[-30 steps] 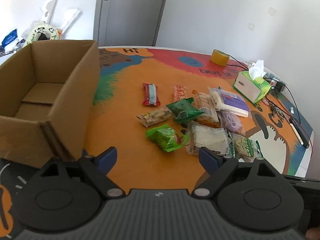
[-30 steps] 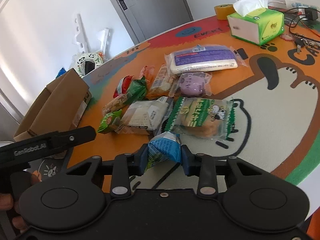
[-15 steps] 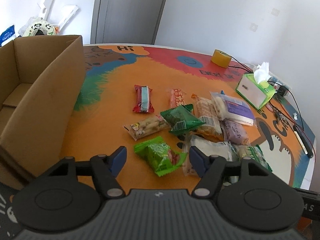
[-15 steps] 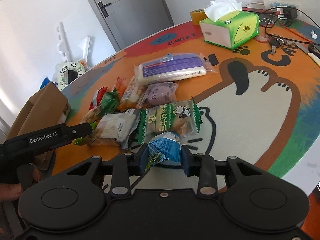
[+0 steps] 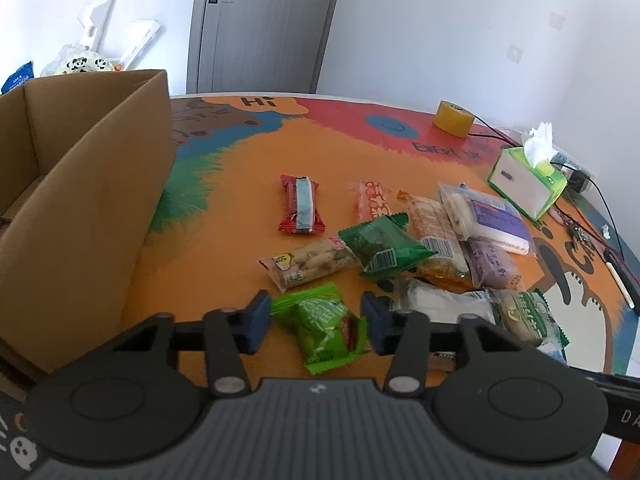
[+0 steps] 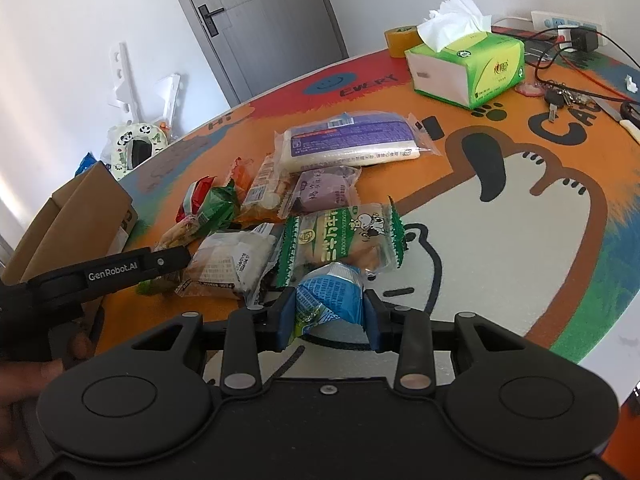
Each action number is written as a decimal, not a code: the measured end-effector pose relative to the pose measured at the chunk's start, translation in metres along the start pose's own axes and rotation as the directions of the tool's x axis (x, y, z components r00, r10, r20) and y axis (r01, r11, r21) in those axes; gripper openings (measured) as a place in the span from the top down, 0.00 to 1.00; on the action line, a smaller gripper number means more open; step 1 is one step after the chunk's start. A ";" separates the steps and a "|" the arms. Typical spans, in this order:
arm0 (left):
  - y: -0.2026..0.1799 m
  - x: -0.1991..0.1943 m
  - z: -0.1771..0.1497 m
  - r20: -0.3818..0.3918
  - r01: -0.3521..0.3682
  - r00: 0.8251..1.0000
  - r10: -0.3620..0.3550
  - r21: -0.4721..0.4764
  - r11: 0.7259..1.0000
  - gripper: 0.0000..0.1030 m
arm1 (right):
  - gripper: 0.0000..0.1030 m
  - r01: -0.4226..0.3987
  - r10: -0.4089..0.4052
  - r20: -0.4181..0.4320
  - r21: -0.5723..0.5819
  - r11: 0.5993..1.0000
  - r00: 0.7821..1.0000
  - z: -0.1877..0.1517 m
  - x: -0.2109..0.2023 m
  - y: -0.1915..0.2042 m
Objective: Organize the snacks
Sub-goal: 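Grasp the green chip bag with the left tool, then carry both snacks to the cardboard box and release them inside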
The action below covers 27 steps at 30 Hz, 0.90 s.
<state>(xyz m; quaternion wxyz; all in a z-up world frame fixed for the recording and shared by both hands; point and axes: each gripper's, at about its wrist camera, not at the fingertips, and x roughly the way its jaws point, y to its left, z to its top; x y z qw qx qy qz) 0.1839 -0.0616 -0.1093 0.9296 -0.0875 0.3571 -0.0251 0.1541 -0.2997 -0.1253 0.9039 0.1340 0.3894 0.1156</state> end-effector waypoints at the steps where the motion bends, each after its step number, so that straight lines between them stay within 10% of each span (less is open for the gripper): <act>1: 0.001 -0.002 0.000 0.002 0.000 1.000 0.000 -0.005 1.000 0.57 | 0.66 -0.021 0.021 -0.004 0.002 1.000 1.000 0.000 0.000 0.000; 27: 0.014 -0.094 0.021 0.187 -0.039 0.982 0.039 -0.006 0.999 0.59 | 0.66 -0.067 0.075 0.164 -0.050 0.996 0.984 0.026 -0.026 0.053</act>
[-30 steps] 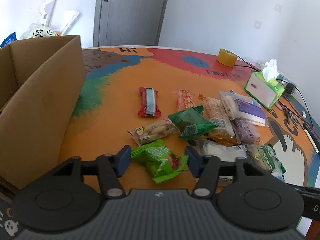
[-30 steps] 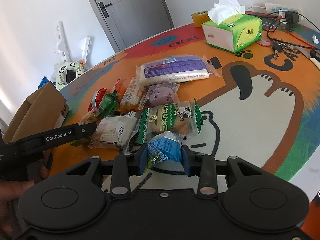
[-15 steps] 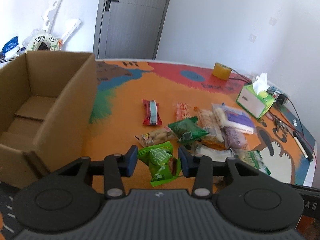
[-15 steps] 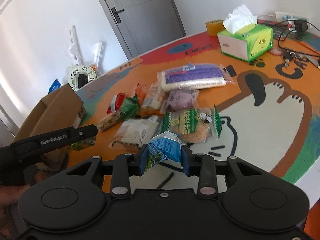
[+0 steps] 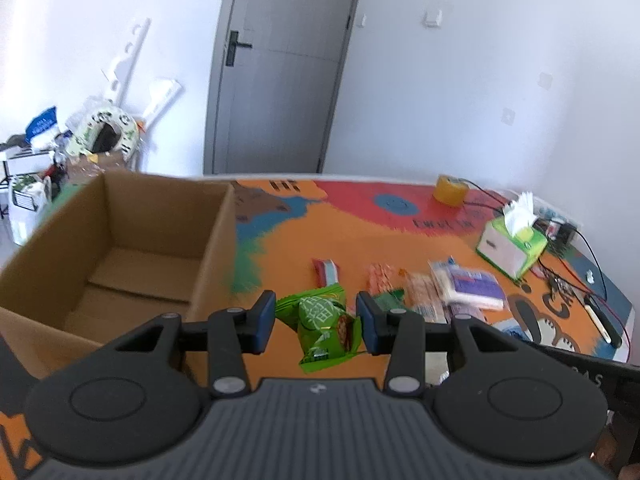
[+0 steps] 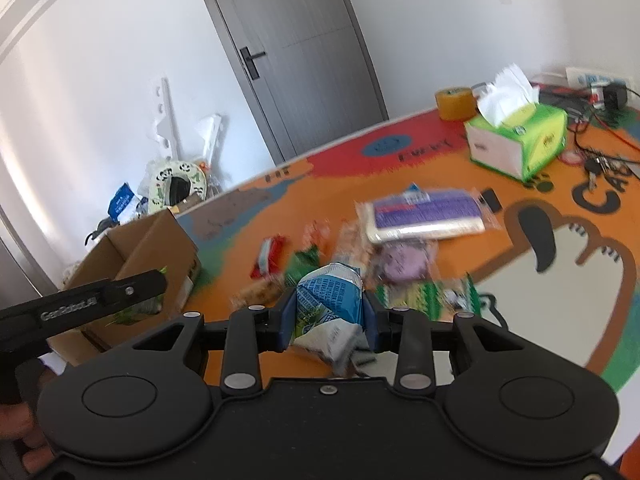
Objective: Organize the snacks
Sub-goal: 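Carry both snacks to the cardboard box and release them inside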
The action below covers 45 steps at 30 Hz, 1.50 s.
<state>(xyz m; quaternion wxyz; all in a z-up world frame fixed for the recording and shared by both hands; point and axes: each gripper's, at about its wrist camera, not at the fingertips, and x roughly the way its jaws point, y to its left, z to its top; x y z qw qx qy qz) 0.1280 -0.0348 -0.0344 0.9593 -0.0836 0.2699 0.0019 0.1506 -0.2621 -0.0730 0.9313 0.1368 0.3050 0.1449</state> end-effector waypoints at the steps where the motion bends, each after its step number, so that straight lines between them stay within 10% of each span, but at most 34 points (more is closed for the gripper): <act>1: 0.002 -0.003 0.002 0.008 -0.006 1.000 0.006 -0.002 1.000 0.59 | 0.66 -0.001 0.001 0.007 -0.003 1.000 1.000 0.002 0.000 0.003; 25: 0.068 -0.040 0.034 0.136 -0.117 0.982 0.130 -0.099 0.988 0.59 | 0.66 -0.138 0.145 0.075 -0.095 0.986 0.987 0.037 0.024 0.089; 45: 0.139 -0.025 0.037 0.056 -0.174 0.980 0.191 -0.222 0.959 0.41 | 0.66 -0.271 0.271 -0.028 -0.184 0.945 0.962 0.036 0.065 0.172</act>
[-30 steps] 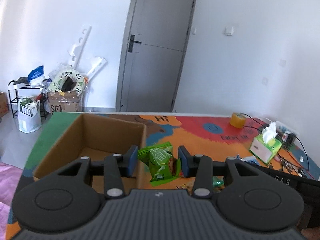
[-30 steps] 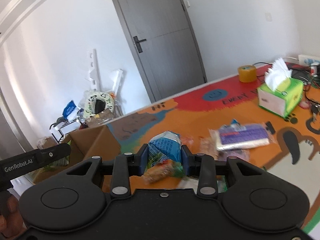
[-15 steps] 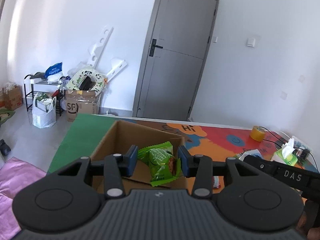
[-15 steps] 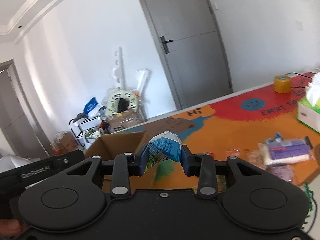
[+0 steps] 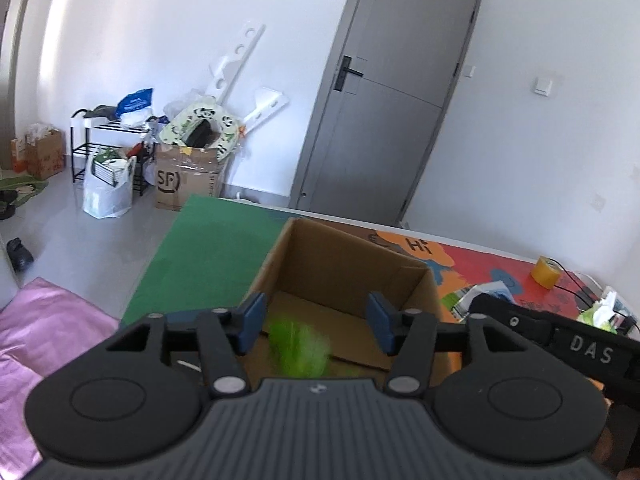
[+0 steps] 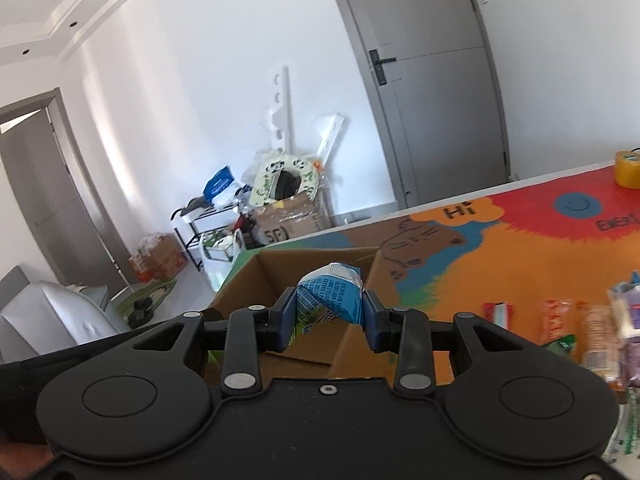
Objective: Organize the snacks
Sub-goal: 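Carry both snacks to the cardboard box and release them inside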
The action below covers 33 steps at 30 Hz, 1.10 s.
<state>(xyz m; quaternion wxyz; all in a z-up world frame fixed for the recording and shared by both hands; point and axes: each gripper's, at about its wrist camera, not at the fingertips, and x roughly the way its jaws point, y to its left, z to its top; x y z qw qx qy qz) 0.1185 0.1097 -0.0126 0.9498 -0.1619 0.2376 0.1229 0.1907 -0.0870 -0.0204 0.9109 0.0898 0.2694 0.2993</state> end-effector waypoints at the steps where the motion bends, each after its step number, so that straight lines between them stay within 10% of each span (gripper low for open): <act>1: 0.002 -0.002 0.000 0.007 -0.001 1.000 0.001 -0.002 1.000 0.37 | 0.66 -0.004 0.004 -0.005 -0.001 1.000 1.000 0.000 0.003 0.002; 7: 0.012 -0.008 0.002 0.023 -0.010 1.000 0.011 -0.027 1.000 0.31 | 0.65 -0.047 0.047 -0.027 0.011 0.999 0.999 -0.004 0.015 0.010; 21: 0.017 -0.010 -0.004 -0.001 -0.051 0.999 0.051 -0.040 0.998 0.23 | 0.21 -0.056 0.055 0.027 0.045 0.997 0.998 -0.004 -0.008 0.005; 33: -0.004 -0.012 -0.012 0.004 -0.037 0.999 0.037 -0.016 0.999 0.14 | 0.16 -0.002 -0.004 0.067 0.081 0.997 0.998 -0.010 -0.039 -0.018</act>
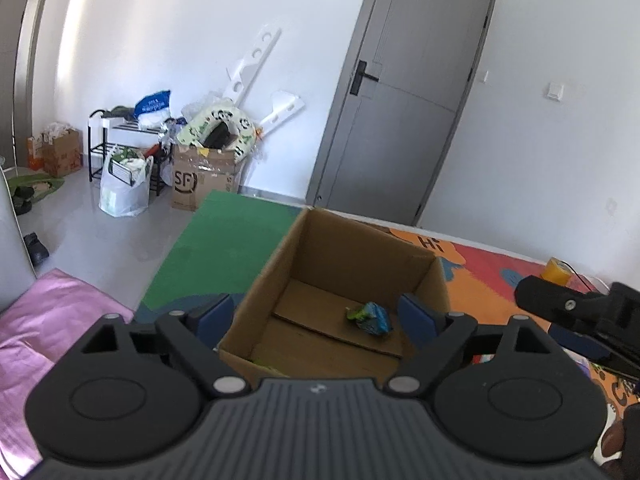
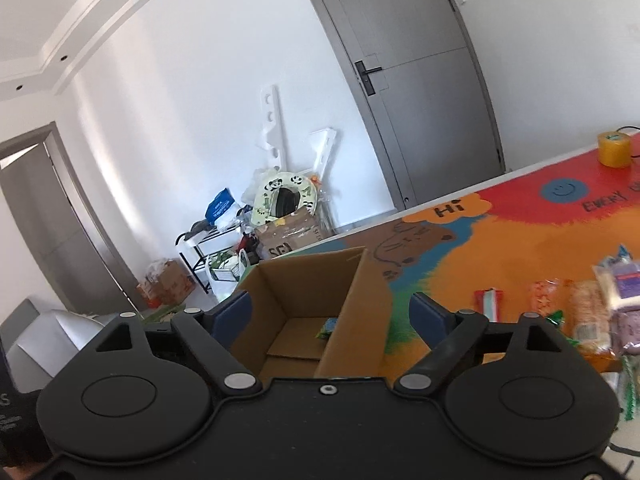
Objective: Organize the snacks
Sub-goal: 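Carry both snacks to the cardboard box and release them inside, then move both tools back over the snack pile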
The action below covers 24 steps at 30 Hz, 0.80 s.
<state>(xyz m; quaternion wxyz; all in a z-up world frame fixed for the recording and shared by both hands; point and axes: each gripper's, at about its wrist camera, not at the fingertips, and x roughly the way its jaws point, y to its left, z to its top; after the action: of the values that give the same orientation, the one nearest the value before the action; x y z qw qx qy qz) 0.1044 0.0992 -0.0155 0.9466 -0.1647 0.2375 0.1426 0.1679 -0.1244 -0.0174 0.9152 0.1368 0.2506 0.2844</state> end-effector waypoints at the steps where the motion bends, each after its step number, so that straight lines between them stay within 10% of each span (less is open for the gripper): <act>1: -0.003 -0.001 -0.001 0.001 0.009 1.000 -0.009 0.006 1.000 0.13 | 0.11 0.016 -0.016 0.012 -0.005 1.000 1.000 0.000 -0.004 -0.002; 24: -0.091 -0.020 -0.039 -0.012 0.103 0.995 -0.103 0.082 0.991 0.06 | 0.00 0.321 -0.325 0.072 0.061 0.945 0.943 -0.026 -0.090 -0.086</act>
<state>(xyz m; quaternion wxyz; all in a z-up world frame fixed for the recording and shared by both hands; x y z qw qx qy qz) 0.1035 -0.0015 -0.0160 0.9578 -0.1383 0.2380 0.0830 0.1286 -0.2437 -0.0384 0.9553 0.1272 0.2391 0.1188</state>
